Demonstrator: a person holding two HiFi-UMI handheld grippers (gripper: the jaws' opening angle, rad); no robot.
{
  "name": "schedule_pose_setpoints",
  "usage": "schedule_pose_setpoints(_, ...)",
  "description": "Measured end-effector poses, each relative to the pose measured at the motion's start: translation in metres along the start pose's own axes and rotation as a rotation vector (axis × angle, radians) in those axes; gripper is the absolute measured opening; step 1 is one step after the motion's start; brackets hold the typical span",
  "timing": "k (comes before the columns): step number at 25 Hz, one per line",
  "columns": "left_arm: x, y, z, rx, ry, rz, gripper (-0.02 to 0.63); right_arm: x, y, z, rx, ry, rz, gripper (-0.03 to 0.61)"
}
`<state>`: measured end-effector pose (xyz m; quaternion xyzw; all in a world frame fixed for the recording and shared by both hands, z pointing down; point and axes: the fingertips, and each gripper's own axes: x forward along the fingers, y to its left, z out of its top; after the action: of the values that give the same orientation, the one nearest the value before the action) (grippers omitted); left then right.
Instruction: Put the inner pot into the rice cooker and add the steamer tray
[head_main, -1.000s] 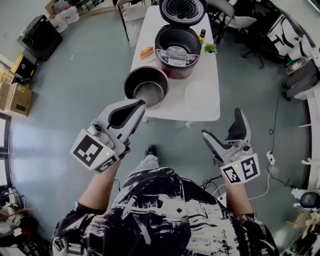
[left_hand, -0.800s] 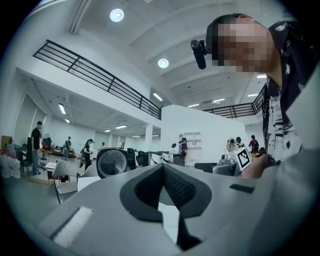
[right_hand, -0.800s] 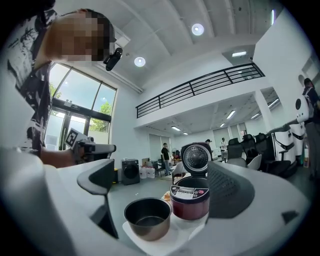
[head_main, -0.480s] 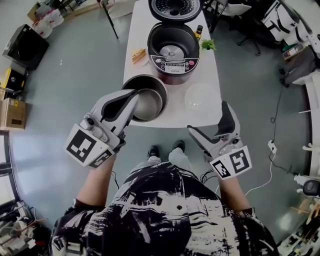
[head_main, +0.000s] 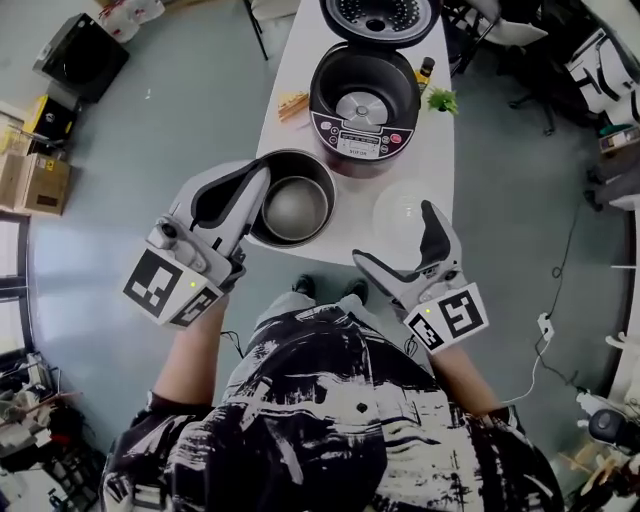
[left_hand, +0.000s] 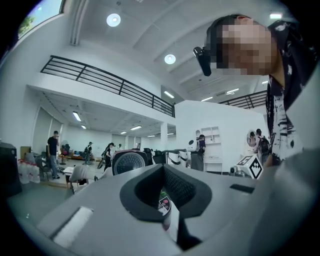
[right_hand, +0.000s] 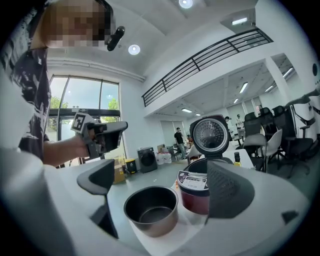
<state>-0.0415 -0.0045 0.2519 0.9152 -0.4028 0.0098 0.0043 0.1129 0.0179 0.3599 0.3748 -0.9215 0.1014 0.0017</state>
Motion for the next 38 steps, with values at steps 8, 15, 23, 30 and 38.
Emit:
schedule_pose_setpoints(8, -0.001, 0.049, -0.011, -0.022, 0.013, -0.047, 0.005, 0.064, -0.006, -0.055, 0.098, 0.144, -0.075, 0.532)
schedule_pose_setpoints(15, 0.003, 0.085, -0.019, -0.050, -0.004, -0.142, 0.005, 0.118, -0.018, -0.120, 0.125, 0.272, -0.207, 0.532)
schedule_pose_setpoints(23, 0.009, 0.097, -0.029, -0.078, -0.015, -0.225, 0.005, 0.148, -0.047, -0.195, 0.186, 0.461, -0.401, 0.532)
schedule_pose_setpoints(30, 0.018, 0.112, -0.040, -0.089, -0.017, -0.245, 0.005, 0.159, -0.057, -0.237, 0.313, 0.610, -0.490, 0.531)
schedule_pose_setpoints(38, 0.022, 0.122, -0.046, -0.113, -0.030, -0.262, 0.005, 0.166, -0.054, -0.267, 0.387, 0.790, -0.474, 0.287)
